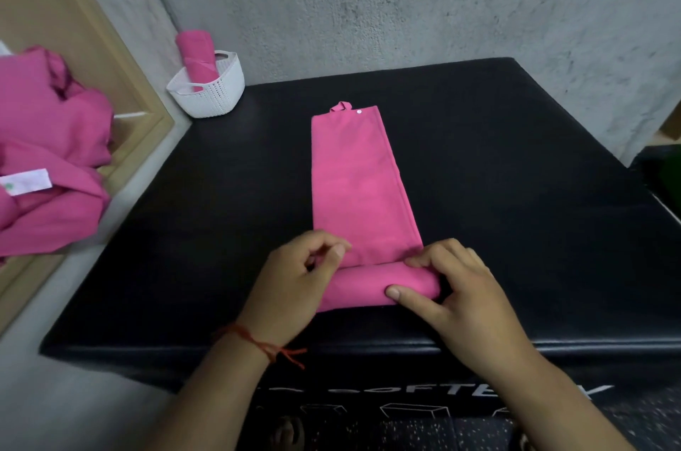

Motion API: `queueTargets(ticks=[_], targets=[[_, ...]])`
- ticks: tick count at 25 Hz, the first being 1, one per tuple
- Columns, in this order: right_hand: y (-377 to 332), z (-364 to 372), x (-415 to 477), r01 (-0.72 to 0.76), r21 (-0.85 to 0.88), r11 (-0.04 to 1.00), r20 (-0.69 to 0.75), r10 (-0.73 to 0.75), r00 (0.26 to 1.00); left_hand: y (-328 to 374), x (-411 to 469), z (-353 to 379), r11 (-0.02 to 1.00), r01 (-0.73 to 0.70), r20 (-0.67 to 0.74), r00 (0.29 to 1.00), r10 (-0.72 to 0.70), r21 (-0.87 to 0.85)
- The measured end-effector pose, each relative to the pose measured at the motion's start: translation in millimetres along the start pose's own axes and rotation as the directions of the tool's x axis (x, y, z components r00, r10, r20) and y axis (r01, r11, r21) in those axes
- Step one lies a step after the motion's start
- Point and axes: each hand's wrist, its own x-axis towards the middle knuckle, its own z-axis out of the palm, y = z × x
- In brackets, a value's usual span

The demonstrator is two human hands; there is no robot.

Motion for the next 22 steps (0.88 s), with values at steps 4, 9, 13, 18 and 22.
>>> queueTargets(ticks=[4,9,13,18,22], targets=[[-2.7,-0.8,0.7,-0.011,0.008,1.0,0.002,0.011,1.0,-12.4,-43.8,6.1,0.996,-0.085,-0.032,0.996,0.086,0.025],[-4.6,-3.3,1.6,-0.045,-0.009,0.999,0.014,0.045,0.999,-31.2,-50.9,-7.5,0.997,-0.063,-0.074,0.995,0.065,0.039],[-2.4,-0.9,7.9,-0.055,-0.081,0.995,0.001,0.055,0.998,-40.3,-42.1,-11.5,0.999,0.031,-0.058,0.998,-0.033,-0.044],[-1.0,6.5,13.6,-0.058,-0.165,0.985,-0.027,0.054,0.998,-48.6,-29.3,-11.9,0.998,0.024,-0.051,0.998,-0.027,-0.054],[-0.9,3.2,9.4,-0.059,-0.25,0.966,0.025,0.068,0.997,-50.7,-26.4,-9.7,1.0,0.02,-0.05,0.999,-0.021,-0.02]])
